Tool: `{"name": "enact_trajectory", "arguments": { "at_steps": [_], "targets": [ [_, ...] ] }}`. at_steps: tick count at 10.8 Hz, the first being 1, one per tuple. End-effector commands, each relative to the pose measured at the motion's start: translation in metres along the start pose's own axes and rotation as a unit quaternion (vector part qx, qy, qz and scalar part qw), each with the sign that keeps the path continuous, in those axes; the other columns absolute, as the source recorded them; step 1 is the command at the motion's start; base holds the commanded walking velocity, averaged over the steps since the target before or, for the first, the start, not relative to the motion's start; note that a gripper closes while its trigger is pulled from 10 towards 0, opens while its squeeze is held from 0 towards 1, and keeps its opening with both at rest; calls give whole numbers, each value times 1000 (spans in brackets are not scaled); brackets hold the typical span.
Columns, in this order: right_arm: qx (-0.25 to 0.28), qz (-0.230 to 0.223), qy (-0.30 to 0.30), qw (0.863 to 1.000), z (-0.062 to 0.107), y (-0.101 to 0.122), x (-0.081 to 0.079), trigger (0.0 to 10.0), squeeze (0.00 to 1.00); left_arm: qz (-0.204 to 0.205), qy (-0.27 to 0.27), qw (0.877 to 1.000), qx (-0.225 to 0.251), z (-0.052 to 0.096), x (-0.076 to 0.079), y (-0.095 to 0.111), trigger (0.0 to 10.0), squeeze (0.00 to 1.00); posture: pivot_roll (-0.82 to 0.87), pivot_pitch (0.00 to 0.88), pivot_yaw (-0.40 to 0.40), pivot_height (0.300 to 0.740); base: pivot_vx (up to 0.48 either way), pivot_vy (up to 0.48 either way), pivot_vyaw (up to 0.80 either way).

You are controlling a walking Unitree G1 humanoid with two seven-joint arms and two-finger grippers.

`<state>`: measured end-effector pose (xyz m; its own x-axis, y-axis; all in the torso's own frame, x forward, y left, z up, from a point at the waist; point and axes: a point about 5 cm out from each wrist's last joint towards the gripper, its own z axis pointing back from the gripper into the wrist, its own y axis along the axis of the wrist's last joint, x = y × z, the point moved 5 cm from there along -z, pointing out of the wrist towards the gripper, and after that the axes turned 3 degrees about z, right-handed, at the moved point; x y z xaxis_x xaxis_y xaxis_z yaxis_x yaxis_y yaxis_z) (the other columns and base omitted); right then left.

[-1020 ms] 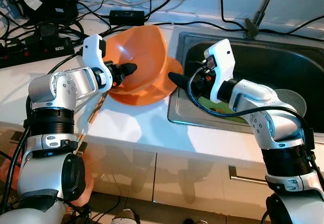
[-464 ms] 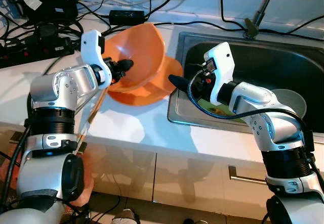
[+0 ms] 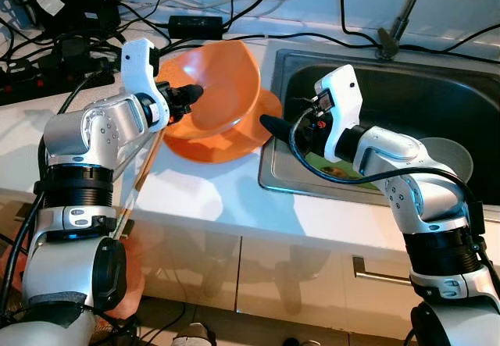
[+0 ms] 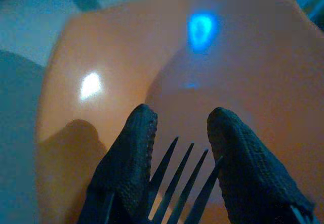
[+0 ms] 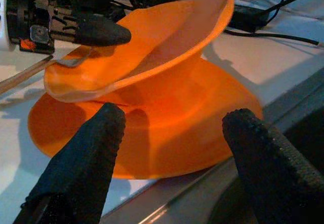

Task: Kitchen organization

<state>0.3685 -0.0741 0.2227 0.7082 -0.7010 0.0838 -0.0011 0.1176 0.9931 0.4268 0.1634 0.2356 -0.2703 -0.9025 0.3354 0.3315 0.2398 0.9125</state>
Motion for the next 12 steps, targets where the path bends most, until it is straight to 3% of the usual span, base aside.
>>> {"name": "enact_trajectory", "arguments": {
  "at_steps": [1, 8, 10, 12],
  "targets": [
    [5, 7, 4, 1000, 0, 2, -2, 10000, 0, -32, -6, 999, 31, 3, 9, 23, 10000, 0, 165, 84, -6, 740, 0, 0, 0],
    [15, 14, -5, 1000, -2, 7, 3, 10000, 0, -88, 0, 991, 97, 11, 15, 52, 10000, 0, 170, 68, -12, 740, 0, 0, 0],
    [19, 17, -7, 1000, -2, 9, 4, 10000, 0, -100, 9, 984, 144, 18, 17, 72, 10000, 0, 171, 65, -13, 740, 0, 0, 0],
    [25, 18, -13, 999, -3, 10, 6, 10000, 0, -113, 30, 970, 214, 31, 16, 96, 10000, 0, 177, 61, -17, 740, 0, 0, 0]
  ]
}}
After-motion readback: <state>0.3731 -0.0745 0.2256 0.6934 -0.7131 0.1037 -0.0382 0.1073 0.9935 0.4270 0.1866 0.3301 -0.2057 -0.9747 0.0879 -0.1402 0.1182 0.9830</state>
